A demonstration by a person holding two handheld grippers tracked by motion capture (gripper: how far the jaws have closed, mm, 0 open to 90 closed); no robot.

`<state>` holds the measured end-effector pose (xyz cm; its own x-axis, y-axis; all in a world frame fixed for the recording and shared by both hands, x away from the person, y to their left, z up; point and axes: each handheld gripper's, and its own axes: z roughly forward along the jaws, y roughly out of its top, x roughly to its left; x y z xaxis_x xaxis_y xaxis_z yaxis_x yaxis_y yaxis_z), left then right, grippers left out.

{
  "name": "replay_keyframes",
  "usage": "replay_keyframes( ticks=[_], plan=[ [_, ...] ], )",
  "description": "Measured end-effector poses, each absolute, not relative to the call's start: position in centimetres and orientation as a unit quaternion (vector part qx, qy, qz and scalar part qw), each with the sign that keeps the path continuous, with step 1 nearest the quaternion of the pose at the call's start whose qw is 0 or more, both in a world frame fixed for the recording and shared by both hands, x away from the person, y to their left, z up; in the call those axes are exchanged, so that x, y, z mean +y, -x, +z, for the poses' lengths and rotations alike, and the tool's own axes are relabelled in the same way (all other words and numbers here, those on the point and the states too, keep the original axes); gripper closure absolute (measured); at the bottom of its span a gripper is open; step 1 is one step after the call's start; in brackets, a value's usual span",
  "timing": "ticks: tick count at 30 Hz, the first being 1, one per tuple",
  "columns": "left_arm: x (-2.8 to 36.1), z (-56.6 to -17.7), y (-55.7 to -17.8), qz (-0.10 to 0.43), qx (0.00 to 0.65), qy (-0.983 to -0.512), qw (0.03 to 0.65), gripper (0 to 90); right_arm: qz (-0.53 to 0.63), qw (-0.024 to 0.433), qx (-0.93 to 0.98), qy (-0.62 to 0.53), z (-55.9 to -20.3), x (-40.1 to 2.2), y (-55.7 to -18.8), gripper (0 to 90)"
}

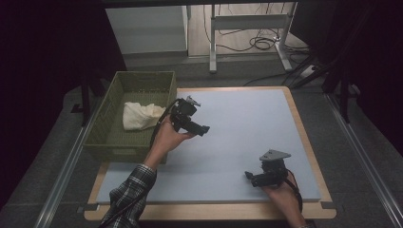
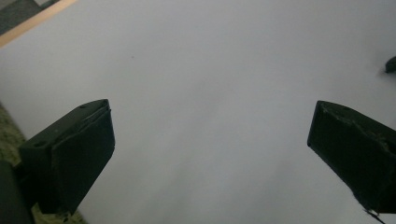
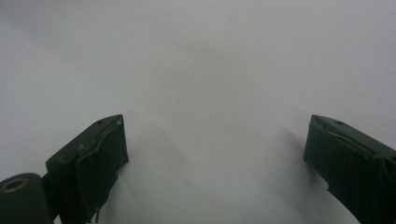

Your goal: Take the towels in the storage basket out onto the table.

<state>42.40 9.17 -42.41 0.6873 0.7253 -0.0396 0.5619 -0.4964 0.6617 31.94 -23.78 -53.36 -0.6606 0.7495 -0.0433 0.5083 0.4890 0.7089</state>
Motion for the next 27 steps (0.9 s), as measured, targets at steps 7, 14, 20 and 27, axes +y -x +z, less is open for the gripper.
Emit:
replay_keyframes(
  ticks=[7, 14, 20, 27],
  plan=[
    [11.0, -41.7, -43.1, 0.136, 0.392, -0.850, 0.324, 1.3, 0.342, 0.177, 0.845, -0.372, -53.4, -23.8, -32.0, 6.1],
    [13.2, -40.8, -43.7, 0.151, 0.408, -0.842, 0.318, 1.8, 0.342, 0.176, 0.845, -0.372, -53.4, -23.8, -31.9, 6.1],
    [16.2, -40.1, -44.7, 0.157, 0.438, -0.830, 0.309, 2.0, 0.342, 0.176, 0.845, -0.372, -53.4, -23.8, -31.9, 6.1],
    [19.2, -40.5, -45.8, 0.165, 0.469, -0.812, 0.305, 2.2, 0.342, 0.176, 0.845, -0.372, -53.4, -23.8, -31.9, 6.1]
  ],
)
